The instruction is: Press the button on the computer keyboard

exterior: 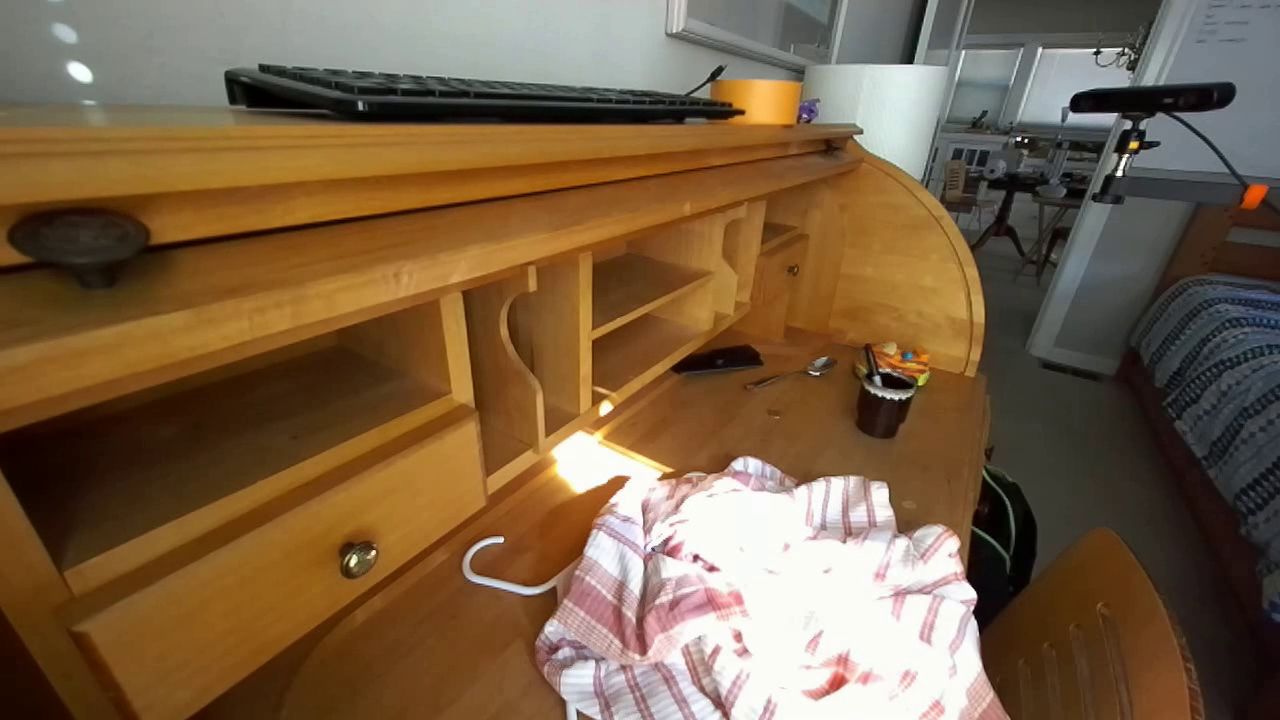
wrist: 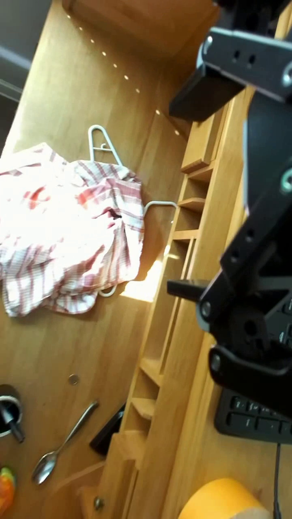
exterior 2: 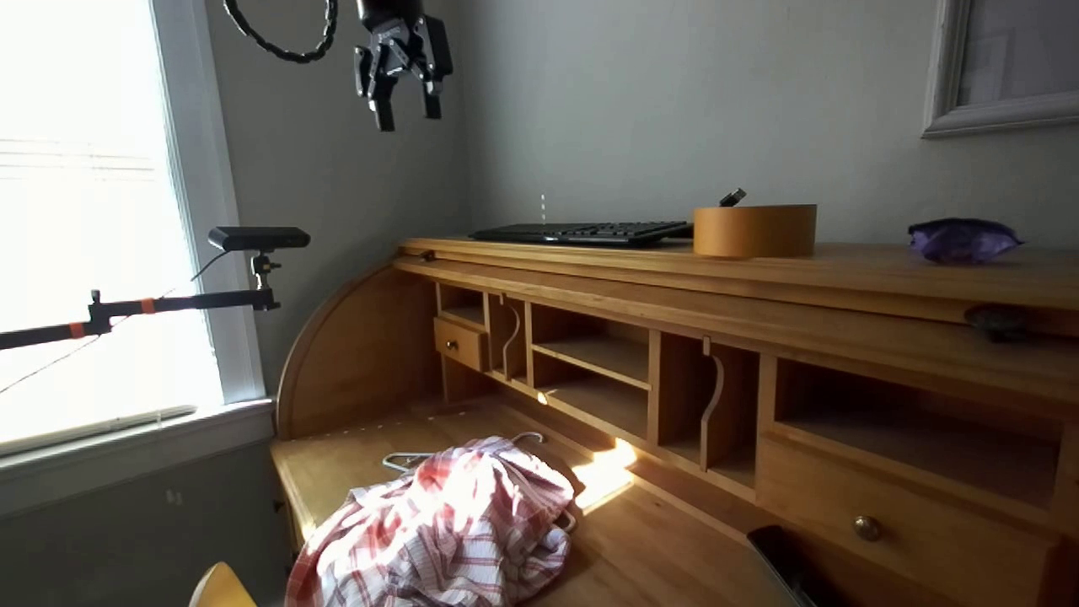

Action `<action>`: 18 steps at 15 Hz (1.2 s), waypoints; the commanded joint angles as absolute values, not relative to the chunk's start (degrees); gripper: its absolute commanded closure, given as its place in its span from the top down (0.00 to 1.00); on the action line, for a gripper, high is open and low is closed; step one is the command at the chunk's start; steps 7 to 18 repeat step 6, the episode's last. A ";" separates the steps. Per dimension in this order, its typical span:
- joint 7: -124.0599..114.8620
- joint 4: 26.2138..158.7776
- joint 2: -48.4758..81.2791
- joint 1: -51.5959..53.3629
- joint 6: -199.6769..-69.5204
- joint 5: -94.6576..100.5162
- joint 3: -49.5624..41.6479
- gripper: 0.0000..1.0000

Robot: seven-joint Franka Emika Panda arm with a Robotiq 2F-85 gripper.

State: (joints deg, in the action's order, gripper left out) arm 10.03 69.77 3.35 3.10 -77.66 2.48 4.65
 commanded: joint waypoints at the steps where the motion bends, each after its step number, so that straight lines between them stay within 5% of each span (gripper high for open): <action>1: 4.35 66.87 0.69 4.39 -67.49 7.35 5.39 1.00; 18: 7.23 67.38 1.79 3.62 -71.47 4.84 4.92 1.00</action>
